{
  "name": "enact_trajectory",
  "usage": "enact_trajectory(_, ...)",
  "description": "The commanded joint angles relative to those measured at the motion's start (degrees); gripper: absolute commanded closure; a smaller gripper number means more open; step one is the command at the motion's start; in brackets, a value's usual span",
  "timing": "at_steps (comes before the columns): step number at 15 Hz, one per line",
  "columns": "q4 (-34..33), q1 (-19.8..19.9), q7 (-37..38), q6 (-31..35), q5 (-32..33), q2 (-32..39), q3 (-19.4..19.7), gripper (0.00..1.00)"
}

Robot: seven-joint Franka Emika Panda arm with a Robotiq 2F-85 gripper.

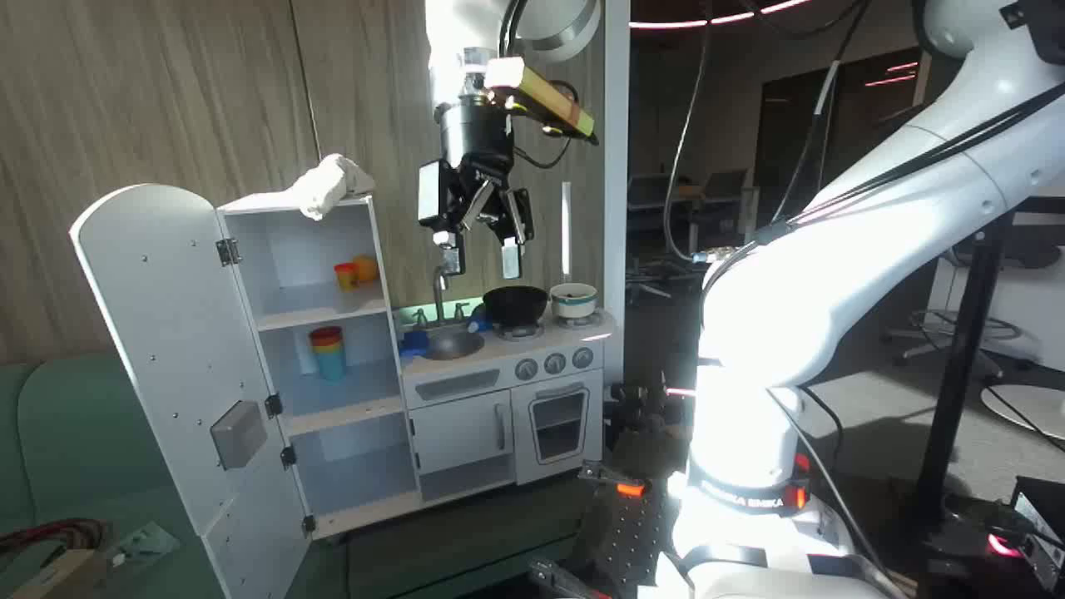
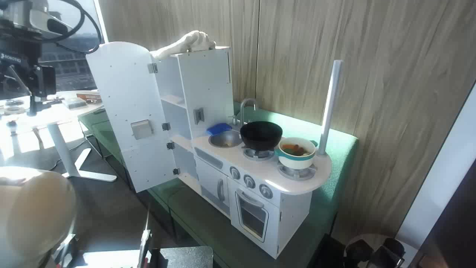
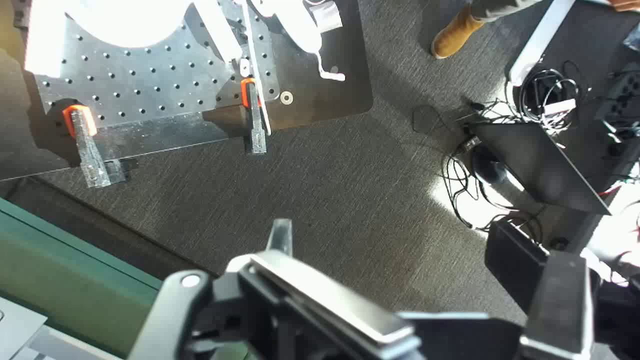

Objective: Pour out the contents of the bowl into the pot

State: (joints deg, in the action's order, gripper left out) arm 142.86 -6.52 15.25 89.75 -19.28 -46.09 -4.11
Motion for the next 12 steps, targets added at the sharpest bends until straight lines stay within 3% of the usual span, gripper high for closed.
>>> enact_trajectory(1,-0.41,1.93,-1.01,-0.52,-0.81,-0.07,-1.31,0.0)
enact_trajectory(7,-0.86,2.82,-0.27,0.13,-0.13,-0.3,-1.44,0.0)
enact_trajectory(10,-1.17,8.36,2.58,1.87,2.05,-1.07,0.68,0.0)
enact_trajectory(12,-4.95,13.13,1.77,0.75,5.92,1.66,4.77,0.0)
